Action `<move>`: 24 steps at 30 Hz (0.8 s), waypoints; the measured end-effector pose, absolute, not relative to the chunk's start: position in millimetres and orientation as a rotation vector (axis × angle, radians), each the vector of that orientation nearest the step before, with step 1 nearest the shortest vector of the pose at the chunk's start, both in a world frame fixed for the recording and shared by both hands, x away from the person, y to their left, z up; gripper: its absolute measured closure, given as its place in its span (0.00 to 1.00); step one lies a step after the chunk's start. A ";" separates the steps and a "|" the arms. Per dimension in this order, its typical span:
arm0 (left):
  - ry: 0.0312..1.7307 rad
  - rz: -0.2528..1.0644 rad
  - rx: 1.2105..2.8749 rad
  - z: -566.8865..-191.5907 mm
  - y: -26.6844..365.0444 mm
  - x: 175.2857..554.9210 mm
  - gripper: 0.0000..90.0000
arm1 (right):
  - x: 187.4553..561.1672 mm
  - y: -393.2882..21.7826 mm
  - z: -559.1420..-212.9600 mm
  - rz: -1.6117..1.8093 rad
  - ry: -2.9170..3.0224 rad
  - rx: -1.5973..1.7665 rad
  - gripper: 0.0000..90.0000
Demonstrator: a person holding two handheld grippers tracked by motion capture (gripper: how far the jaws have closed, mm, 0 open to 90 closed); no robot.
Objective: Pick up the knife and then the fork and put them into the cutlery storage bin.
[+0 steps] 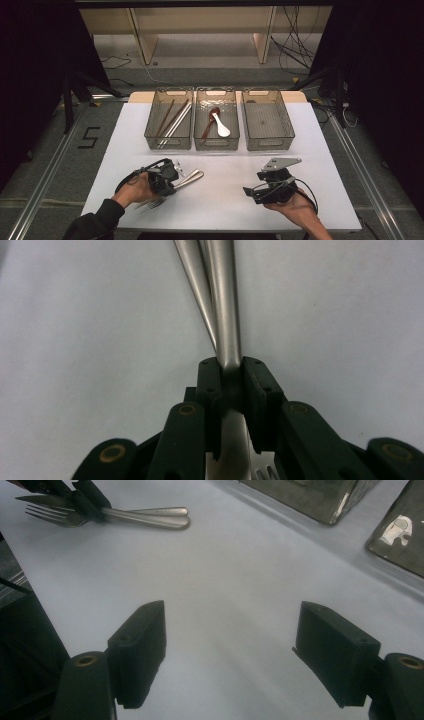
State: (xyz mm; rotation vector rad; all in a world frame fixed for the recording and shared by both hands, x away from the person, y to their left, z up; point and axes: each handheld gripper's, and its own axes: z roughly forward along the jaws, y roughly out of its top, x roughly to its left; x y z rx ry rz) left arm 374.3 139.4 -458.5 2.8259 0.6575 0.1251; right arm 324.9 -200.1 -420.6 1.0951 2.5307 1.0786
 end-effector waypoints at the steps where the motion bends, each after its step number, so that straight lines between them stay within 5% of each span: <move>1: 0.660 0.124 2.818 -458.5 139.9 374.1 0.87 | 324.8 -200.1 -420.3 1.080 2.527 1.097 0.32; 24: 0.706 0.113 2.699 -444.5 142.0 373.0 0.88 | 323.9 -196.7 -420.5 1.070 2.537 1.082 0.33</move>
